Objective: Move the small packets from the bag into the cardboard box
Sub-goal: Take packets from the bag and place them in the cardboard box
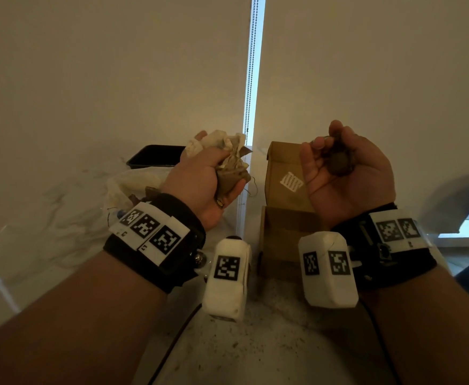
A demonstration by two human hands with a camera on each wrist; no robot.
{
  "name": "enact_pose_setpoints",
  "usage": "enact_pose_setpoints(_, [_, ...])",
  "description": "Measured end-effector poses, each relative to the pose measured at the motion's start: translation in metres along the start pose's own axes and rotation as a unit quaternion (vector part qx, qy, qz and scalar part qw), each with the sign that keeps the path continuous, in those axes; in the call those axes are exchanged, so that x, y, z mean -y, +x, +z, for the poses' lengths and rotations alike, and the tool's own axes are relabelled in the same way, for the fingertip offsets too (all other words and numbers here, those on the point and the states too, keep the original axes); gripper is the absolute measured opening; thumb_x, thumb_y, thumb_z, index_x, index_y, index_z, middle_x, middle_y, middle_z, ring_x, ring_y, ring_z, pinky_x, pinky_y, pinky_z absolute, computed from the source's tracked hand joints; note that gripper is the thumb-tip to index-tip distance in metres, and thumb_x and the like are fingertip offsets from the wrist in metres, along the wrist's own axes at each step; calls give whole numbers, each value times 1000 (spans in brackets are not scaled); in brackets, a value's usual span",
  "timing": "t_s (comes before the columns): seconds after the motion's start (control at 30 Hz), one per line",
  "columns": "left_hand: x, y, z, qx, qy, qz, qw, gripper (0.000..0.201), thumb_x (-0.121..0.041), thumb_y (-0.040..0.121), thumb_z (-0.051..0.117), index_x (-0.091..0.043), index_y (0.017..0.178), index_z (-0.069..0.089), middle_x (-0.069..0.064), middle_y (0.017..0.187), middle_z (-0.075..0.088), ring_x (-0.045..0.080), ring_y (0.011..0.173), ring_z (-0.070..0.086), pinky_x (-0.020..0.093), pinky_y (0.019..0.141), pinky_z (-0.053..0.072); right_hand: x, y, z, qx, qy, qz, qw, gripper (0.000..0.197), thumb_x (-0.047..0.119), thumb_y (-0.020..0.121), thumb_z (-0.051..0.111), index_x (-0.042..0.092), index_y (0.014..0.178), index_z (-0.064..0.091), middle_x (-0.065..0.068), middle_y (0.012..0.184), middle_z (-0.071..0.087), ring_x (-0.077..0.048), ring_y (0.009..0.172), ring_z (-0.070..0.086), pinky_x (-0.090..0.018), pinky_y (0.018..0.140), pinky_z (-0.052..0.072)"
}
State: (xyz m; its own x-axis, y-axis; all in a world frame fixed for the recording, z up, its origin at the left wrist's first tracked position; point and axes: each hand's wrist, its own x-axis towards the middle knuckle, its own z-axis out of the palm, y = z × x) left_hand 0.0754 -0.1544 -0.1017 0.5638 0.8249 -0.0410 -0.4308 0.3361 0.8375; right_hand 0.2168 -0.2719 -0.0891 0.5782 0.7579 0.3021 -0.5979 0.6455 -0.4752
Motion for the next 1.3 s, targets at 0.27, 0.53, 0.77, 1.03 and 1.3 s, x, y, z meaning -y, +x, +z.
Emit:
enact_pose_setpoints(0.27, [2, -11, 9, 78, 107, 29, 991, 24, 3, 92, 54, -15, 86, 68, 10, 84, 73, 22, 68, 71, 26, 48, 54, -8, -4, 5, 32, 1, 28, 999, 17, 20, 87, 52, 8, 93, 62, -5, 71, 59, -19, 68, 67, -34, 70, 59])
enact_pose_setpoints(0.53, [15, -15, 14, 109, 162, 37, 980, 27, -23, 93, 68, -3, 111, 68, 8, 81, 74, 15, 64, 71, 24, 51, 54, -19, -8, 8, 57, -12, 64, 996, 19, 22, 82, 53, 8, 93, 61, -5, 69, 60, -18, 66, 67, -34, 69, 59])
enact_pose_setpoints(0.77, [17, -11, 10, 116, 216, 8, 969, 19, -15, 96, 62, -11, 113, 71, 10, 89, 75, 15, 66, 72, 25, 52, 54, -12, -5, 6, 71, 20, 57, 996, 20, 22, 83, 53, 7, 93, 62, -6, 71, 60, -19, 69, 67, -36, 72, 60])
enact_pose_setpoints(1.03, [23, -12, 6, 200, 228, -3, 953, 29, -14, 96, 61, -5, 122, 66, 21, 110, 73, 30, 91, 72, 34, 69, 61, -12, -1, 2, 72, 35, 53, 995, 20, 22, 84, 54, 7, 95, 61, -7, 72, 62, -21, 72, 68, -38, 76, 60])
enact_pose_setpoints(1.3, [26, -9, 6, 215, 223, 8, 951, 38, -19, 81, 70, 0, 113, 69, 21, 106, 74, 31, 91, 72, 38, 75, 61, -12, 1, 0, 66, 29, 50, 996, 19, 21, 83, 54, 7, 94, 61, -7, 71, 62, -22, 73, 68, -39, 77, 59])
